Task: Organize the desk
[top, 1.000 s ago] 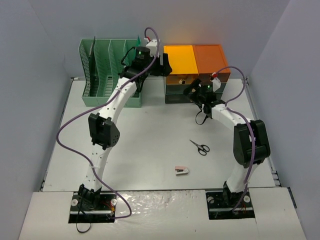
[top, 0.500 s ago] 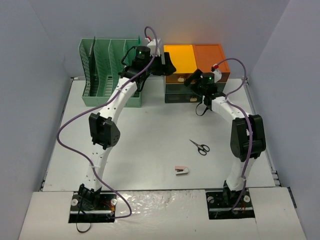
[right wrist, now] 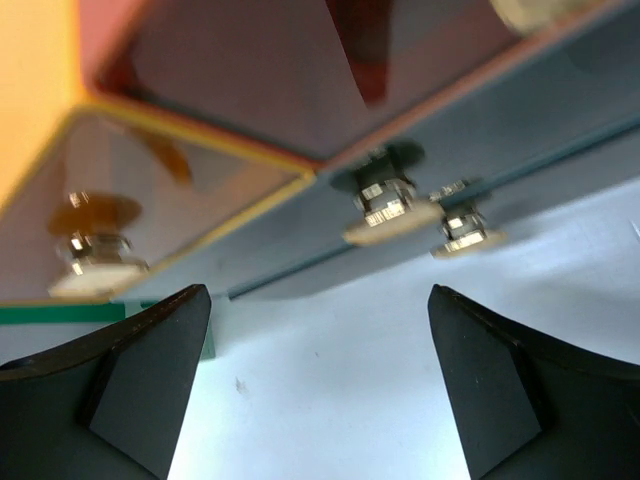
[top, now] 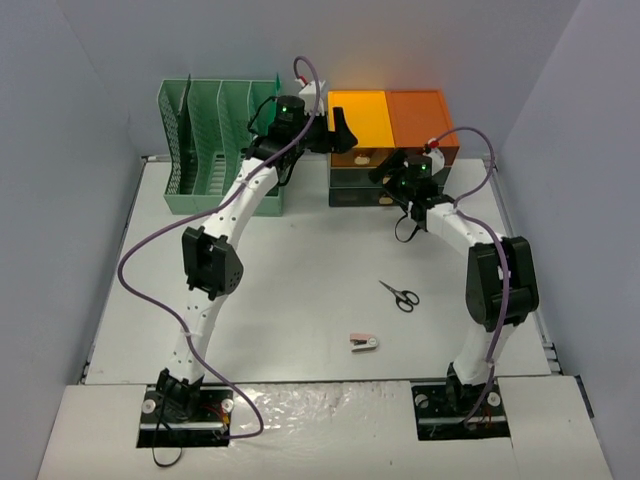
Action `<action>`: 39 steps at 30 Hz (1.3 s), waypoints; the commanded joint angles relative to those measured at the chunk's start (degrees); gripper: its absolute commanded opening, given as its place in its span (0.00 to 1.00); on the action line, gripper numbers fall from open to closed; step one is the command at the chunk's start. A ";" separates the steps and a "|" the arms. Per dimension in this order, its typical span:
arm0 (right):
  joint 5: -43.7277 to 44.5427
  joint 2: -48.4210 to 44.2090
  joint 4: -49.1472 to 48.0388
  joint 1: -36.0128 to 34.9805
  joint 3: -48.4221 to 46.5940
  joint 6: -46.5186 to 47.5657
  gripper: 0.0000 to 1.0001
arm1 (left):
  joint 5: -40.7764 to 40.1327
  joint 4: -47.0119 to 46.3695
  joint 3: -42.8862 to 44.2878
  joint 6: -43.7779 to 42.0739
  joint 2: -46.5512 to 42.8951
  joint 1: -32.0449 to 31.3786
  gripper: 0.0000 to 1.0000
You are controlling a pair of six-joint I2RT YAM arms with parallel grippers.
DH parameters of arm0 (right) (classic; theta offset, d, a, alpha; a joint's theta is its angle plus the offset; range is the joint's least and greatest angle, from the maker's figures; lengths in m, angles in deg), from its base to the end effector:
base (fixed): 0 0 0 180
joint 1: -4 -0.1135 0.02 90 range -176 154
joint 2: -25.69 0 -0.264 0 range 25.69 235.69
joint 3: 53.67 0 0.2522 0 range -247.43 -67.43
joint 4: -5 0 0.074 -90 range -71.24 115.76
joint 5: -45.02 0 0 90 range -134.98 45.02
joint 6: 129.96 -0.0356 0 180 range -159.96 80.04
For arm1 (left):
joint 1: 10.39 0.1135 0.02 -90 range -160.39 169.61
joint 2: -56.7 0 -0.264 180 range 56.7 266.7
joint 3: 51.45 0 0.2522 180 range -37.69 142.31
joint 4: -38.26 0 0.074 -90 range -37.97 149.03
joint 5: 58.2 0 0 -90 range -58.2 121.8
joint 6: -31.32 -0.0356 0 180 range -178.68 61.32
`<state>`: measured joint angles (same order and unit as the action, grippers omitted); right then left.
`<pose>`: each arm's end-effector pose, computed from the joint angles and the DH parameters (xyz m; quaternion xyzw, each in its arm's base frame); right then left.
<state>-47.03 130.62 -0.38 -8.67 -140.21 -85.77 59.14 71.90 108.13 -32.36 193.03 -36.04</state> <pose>0.4233 0.0965 0.2644 0.2125 0.7532 0.3162 0.5362 0.4856 -0.2513 0.3763 0.1469 0.7473 -0.4357 0.4796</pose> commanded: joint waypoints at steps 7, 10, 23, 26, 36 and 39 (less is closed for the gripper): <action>0.31 -12.56 -2.65 0.54 5.65 1.53 0.88 | -4.17 -1.07 2.15 -4.74 1.38 -0.46 0.75; 0.83 -13.51 -2.16 0.66 6.68 2.07 0.88 | -4.97 -0.95 1.01 -6.22 1.04 -0.57 0.75; 0.63 -15.62 -0.94 1.49 8.59 3.28 0.88 | -5.18 -1.08 2.18 -6.73 1.51 -0.53 0.75; 0.99 -16.24 -0.20 1.50 9.24 3.97 0.88 | -2.57 -0.89 3.76 -6.80 0.60 -0.54 0.75; -0.31 -18.86 0.69 1.42 13.01 4.52 0.88 | -1.62 -4.56 0.03 -5.03 -3.95 -0.14 0.75; -0.14 -20.15 1.33 1.42 14.32 5.12 0.88 | -1.21 -6.38 -0.58 -4.20 -5.52 -0.01 0.74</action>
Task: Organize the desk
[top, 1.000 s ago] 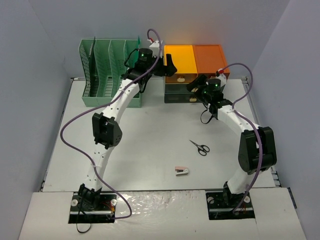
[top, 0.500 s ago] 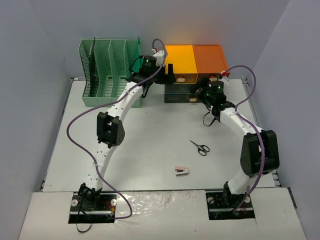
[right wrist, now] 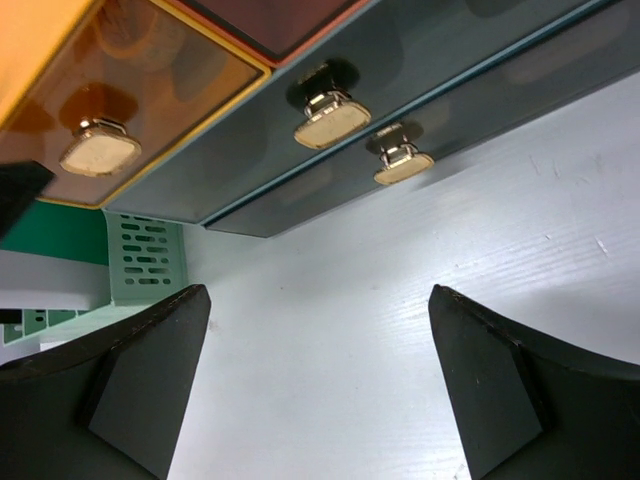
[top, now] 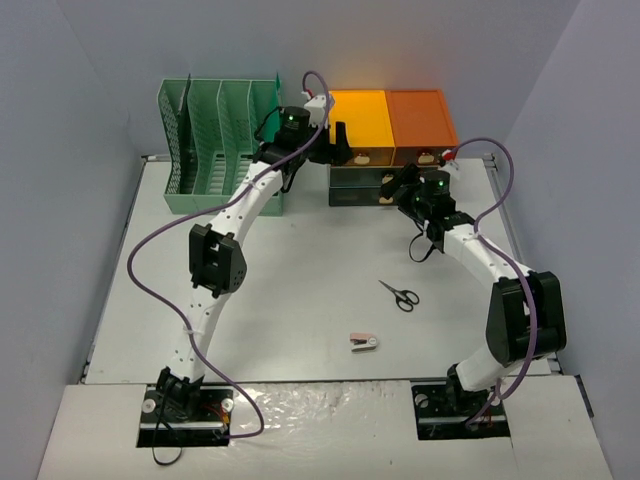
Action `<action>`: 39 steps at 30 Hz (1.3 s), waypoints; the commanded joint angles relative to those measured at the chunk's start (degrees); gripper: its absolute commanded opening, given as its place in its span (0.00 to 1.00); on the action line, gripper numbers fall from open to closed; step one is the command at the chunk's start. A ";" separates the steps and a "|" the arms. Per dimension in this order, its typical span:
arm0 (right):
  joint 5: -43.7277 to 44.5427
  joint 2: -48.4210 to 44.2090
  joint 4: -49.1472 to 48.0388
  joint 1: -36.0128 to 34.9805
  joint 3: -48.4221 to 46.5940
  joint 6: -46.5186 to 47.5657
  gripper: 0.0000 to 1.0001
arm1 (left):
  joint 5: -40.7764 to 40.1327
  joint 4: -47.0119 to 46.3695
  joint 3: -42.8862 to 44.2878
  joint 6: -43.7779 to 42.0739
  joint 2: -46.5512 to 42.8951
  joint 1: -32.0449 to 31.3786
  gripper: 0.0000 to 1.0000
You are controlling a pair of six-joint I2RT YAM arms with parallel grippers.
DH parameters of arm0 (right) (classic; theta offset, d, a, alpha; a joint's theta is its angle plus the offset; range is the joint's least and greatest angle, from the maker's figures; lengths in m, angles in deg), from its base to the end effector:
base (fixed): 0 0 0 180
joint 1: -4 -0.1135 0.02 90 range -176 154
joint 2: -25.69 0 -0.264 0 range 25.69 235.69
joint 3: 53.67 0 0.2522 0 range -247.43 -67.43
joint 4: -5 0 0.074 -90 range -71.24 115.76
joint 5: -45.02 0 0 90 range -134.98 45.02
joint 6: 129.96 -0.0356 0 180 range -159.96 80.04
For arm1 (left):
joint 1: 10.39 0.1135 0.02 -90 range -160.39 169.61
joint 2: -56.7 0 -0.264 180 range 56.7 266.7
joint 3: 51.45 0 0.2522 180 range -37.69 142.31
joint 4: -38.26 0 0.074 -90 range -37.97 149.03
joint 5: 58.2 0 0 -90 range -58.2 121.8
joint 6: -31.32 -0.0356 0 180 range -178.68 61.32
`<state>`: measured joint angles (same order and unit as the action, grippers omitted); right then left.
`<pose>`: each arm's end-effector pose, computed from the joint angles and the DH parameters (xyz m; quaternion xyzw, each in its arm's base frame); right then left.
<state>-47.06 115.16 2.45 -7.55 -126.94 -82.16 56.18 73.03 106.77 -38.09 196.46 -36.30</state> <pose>0.3586 0.0746 0.2813 0.1969 0.7610 0.2921 0.5448 0.4999 -0.2592 0.3340 0.1628 0.7755 -0.3866 0.4718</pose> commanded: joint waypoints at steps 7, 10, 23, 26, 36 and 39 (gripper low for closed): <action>-0.29 -6.02 -0.35 0.19 2.69 1.96 0.88 | 3.10 -6.64 2.16 2.43 -11.27 0.71 0.73; -0.42 -6.08 -0.21 0.13 3.03 2.03 0.88 | 3.59 -8.70 1.07 2.37 -12.35 1.05 0.73; 0.20 -5.58 1.28 -0.31 1.25 3.70 0.88 | 13.57 -27.63 4.73 18.91 0.45 2.31 0.73; 0.75 -4.85 1.11 -0.31 1.07 3.36 0.88 | 14.27 -27.60 4.87 19.67 2.68 2.19 0.73; 4.56 -1.67 -6.32 0.69 2.61 -4.87 0.88 | 13.71 -17.31 4.78 13.85 3.46 2.06 0.73; 3.33 1.11 -13.38 3.24 5.65 -12.95 0.88 | 13.64 -15.88 4.09 12.28 2.58 2.01 0.74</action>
<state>-45.18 113.63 1.71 -7.29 -123.55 -84.38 68.44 50.38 110.43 -23.27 201.82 -33.94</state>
